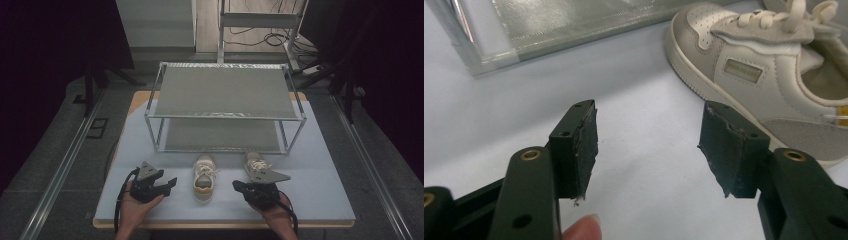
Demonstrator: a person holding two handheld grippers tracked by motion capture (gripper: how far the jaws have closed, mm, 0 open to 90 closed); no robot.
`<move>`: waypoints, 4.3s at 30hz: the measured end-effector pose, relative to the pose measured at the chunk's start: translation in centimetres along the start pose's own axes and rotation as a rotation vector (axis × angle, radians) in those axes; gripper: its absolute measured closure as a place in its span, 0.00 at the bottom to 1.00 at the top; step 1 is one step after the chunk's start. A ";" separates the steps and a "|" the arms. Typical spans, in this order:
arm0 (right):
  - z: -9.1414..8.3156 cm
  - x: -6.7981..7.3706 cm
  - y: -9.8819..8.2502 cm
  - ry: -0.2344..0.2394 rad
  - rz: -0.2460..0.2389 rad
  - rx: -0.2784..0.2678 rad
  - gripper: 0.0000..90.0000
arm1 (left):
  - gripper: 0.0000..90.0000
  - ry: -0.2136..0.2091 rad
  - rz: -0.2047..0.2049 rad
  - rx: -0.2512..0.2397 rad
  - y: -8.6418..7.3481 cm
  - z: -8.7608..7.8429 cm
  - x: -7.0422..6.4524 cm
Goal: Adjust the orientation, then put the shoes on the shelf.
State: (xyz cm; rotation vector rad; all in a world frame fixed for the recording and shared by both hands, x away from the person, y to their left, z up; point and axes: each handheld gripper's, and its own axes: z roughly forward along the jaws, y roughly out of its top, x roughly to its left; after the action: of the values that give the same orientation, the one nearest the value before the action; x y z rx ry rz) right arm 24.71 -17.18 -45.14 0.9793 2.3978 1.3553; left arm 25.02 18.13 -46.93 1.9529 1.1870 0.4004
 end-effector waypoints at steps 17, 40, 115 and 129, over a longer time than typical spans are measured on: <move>6.4 4.3 0.4 0.064 -0.077 0.112 0.97 | 0.44 -0.037 -0.052 0.011 0.0 -0.8 0.9; 1.5 2.1 -2.1 -0.083 0.014 0.012 0.94 | 0.41 -0.034 -0.074 0.011 -0.3 -1.5 1.5; -4.2 -9.0 -0.2 -0.282 0.170 0.195 0.18 | 0.17 -0.115 0.115 0.372 7.2 4.7 -5.5; -0.9 -9.9 -0.6 -0.281 0.173 0.298 0.16 | 0.16 -0.078 0.138 0.455 6.9 7.3 -6.0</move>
State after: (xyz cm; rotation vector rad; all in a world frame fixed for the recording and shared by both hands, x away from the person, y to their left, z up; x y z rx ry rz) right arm 31.49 -24.39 -46.39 1.3798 2.3797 0.8478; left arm 30.56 7.93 -45.49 2.4258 1.1690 0.1261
